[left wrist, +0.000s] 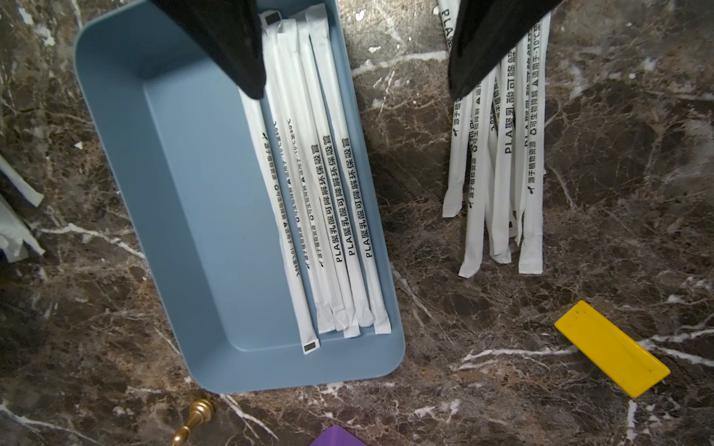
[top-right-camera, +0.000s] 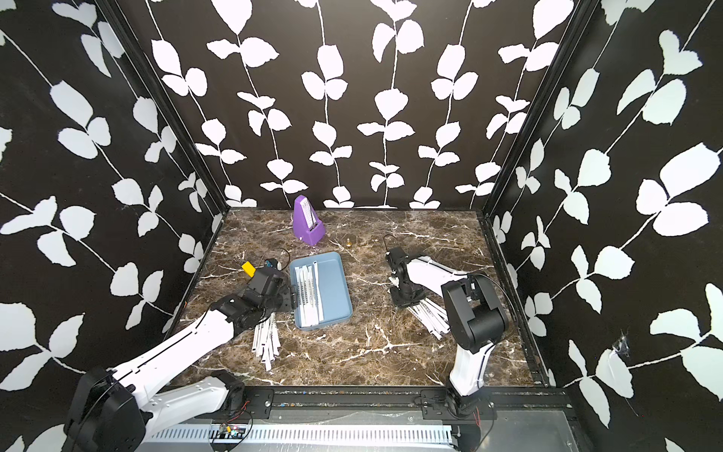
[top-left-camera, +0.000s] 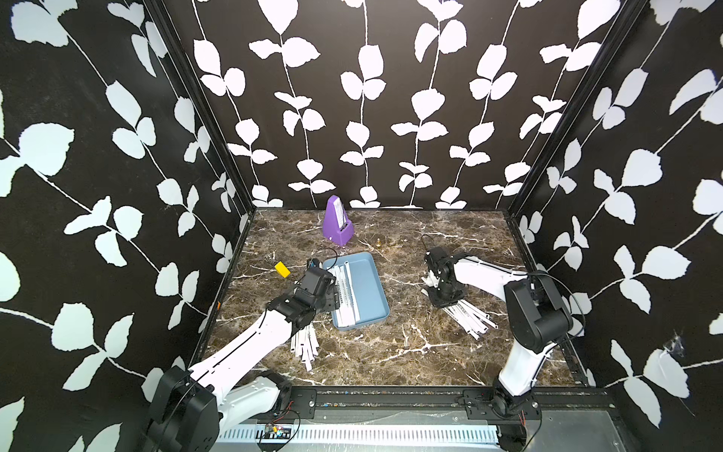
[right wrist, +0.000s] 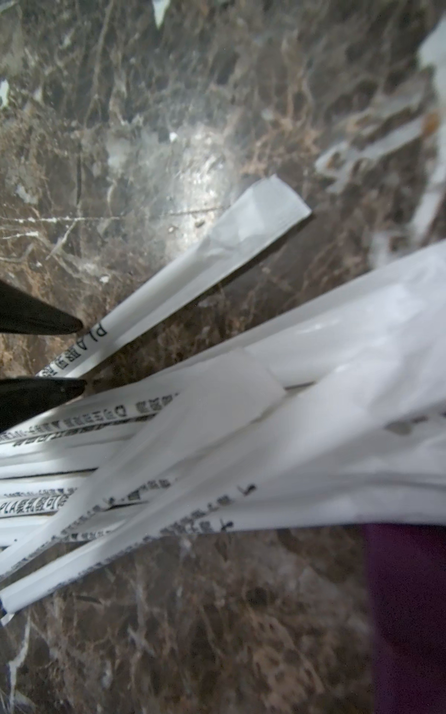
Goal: Put the straws into the storage box
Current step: Pick up the straw from the center of the board.
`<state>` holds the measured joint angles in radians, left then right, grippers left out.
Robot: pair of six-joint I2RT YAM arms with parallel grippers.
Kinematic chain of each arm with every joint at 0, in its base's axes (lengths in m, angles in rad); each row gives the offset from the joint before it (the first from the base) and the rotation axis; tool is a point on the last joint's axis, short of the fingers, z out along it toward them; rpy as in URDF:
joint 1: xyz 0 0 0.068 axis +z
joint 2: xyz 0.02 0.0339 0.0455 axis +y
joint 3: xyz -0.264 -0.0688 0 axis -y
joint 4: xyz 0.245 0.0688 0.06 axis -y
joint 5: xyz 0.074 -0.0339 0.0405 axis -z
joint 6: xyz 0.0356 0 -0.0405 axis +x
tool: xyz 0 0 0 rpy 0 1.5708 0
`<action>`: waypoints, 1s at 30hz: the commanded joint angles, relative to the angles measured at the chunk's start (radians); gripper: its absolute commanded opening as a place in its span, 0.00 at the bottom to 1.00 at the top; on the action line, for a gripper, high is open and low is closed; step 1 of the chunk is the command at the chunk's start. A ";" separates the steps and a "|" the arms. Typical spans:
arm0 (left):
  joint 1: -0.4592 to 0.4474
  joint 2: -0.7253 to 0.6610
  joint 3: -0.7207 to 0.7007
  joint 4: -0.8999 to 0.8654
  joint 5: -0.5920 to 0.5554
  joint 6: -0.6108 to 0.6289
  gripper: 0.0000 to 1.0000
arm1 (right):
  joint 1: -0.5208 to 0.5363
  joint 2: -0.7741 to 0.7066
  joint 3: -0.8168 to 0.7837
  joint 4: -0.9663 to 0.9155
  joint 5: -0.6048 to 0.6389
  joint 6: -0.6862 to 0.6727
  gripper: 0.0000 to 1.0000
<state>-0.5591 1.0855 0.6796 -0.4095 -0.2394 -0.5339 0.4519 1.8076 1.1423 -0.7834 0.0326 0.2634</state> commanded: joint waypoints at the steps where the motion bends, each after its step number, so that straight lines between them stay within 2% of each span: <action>1: 0.004 -0.001 -0.020 0.020 0.005 -0.011 0.76 | 0.029 -0.008 -0.031 0.004 -0.019 0.044 0.17; 6: 0.004 0.003 -0.023 0.029 0.014 -0.014 0.76 | 0.038 -0.033 -0.022 0.065 -0.115 0.141 0.12; 11: 0.004 0.006 -0.024 0.026 0.017 -0.015 0.76 | 0.040 -0.008 -0.008 0.118 -0.155 0.228 0.13; 16: 0.004 -0.021 -0.038 0.005 0.006 -0.015 0.76 | 0.049 -0.038 -0.031 0.085 -0.131 0.223 0.30; 30: 0.004 -0.018 -0.043 0.028 0.023 -0.013 0.75 | 0.074 -0.157 -0.172 0.029 -0.025 0.210 0.30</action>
<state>-0.5591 1.0786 0.6491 -0.3904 -0.2230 -0.5491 0.5240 1.6909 1.0004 -0.7212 -0.0311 0.4820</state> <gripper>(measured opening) 0.754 0.301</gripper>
